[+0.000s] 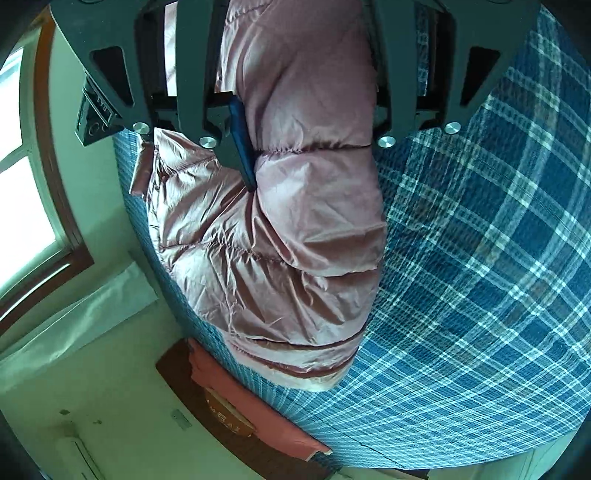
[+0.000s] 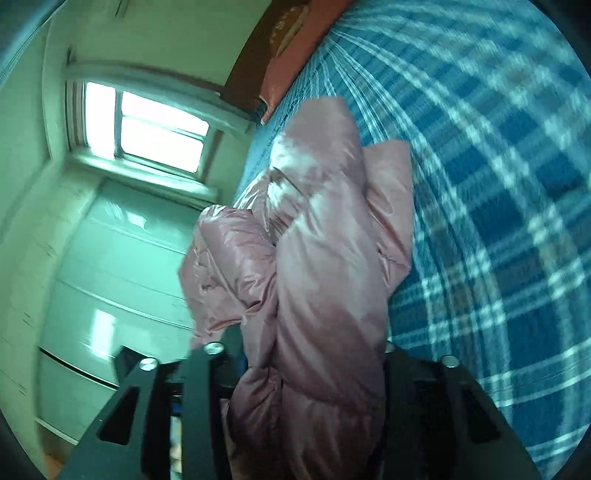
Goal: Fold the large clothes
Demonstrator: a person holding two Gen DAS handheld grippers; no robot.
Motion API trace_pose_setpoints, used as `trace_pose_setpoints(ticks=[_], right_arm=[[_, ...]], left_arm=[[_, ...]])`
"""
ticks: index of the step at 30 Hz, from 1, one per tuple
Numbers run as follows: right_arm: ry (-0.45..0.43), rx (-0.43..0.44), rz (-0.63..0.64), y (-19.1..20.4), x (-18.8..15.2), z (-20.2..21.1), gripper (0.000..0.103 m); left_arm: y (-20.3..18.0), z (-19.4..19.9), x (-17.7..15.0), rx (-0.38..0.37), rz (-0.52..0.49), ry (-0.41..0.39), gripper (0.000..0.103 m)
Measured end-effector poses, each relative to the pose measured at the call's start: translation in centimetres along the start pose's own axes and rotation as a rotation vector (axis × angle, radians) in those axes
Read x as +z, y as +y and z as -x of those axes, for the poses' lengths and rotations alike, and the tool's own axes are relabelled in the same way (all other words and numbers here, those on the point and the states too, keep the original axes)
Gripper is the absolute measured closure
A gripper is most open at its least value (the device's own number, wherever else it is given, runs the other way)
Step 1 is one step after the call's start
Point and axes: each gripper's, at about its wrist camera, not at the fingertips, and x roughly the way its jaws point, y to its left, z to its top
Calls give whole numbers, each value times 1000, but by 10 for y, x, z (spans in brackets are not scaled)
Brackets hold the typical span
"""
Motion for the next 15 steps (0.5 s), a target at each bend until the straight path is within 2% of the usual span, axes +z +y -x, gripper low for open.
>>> trace_pose_setpoints(ticks=[2, 5, 8, 9, 11, 12, 15], right_arm=[[-33, -11, 5, 7, 10, 3, 38], [-56, 12, -44, 4, 28, 1, 35], [-29, -4, -55, 0, 41, -6, 36], [-39, -34, -67, -3, 44, -7, 50], [-7, -11, -127, -20, 49, -18, 70], [8, -20, -154, -26, 49, -22, 75], [14, -37, -168, -33, 43, -28, 77]], left_arm=[[2, 1, 5, -17, 17, 7, 51], [7, -1, 12, -41, 61, 18, 42], [19, -7, 14, -52, 130, 16, 37], [21, -11, 16, -49, 140, 19, 37], [26, -17, 17, -53, 159, 32, 41], [30, -23, 19, -45, 165, 48, 44], [36, -36, 18, -49, 193, 90, 46]])
